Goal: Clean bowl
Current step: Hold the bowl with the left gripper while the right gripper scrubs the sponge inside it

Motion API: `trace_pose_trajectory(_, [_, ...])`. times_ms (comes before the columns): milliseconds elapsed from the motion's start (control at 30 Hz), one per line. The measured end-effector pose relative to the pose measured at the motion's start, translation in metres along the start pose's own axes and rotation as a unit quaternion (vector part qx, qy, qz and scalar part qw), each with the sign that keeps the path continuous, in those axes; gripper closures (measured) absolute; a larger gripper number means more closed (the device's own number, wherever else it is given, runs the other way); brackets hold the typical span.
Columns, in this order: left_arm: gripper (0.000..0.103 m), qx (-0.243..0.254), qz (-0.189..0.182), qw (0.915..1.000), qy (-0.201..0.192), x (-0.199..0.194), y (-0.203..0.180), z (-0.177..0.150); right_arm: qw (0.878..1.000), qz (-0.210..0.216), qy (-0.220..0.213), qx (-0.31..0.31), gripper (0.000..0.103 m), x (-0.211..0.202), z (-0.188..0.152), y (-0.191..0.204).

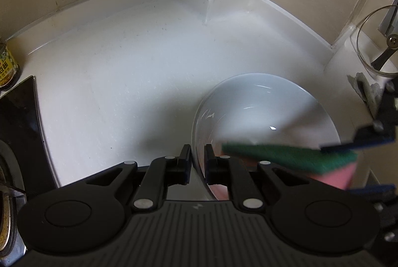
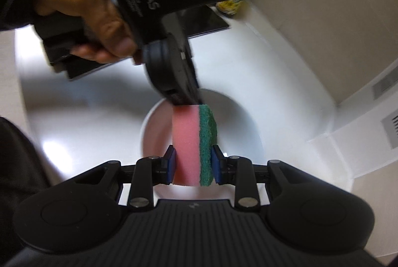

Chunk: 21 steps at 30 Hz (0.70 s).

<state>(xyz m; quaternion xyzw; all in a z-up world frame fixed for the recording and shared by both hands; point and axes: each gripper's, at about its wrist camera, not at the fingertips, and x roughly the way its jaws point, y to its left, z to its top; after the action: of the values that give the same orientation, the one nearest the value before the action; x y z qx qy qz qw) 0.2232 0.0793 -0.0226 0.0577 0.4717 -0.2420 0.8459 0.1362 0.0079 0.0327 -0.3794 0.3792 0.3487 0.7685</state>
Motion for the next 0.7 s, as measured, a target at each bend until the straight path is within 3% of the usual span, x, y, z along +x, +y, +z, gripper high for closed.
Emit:
trace_pose_trajectory(67, [0.093, 0.003, 0.003, 1.0000, 0.000, 0.002, 0.000, 0.001, 0.999, 0.005, 0.018, -0.036, 0.078, -0.002, -0.001, 0.007])
trace_pose_trajectory(233, [0.093, 0.006, 0.001, 1.0000, -0.001, 0.004, 0.002, 0.002, 0.988, -0.062, 0.066, -0.127, 0.078, 0.010, 0.003, 0.019])
trace_pose_trajectory(300, [0.093, 0.007, 0.001, 1.0000, 0.000, 0.003, 0.002, 0.002, 0.984, -0.068, 0.074, -0.147, 0.078, 0.017, 0.005, 0.023])
trace_pose_trajectory(467, [0.093, 0.007, -0.001, 1.0000, 0.000, 0.005, 0.004, 0.003, 0.981, -0.009, 0.068, -0.182, 0.077, 0.010, 0.012, 0.039])
trace_pose_trajectory(567, [0.093, 0.008, -0.003, 1.0000, 0.000, 0.006, 0.005, 0.004, 0.974, 0.030, 0.086, -0.206, 0.077, -0.002, 0.008, 0.040])
trace_pose_trajectory(633, [0.093, 0.008, -0.002, 1.0000, -0.002, 0.006, 0.005, 0.003, 0.971, 0.029, 0.103, -0.215, 0.078, -0.005, 0.005, 0.035])
trace_pose_trajectory(700, [0.093, 0.007, -0.002, 1.0000, -0.002, 0.005, 0.005, 0.003, 0.968, 0.000, 0.118, -0.221, 0.078, 0.001, 0.003, 0.031])
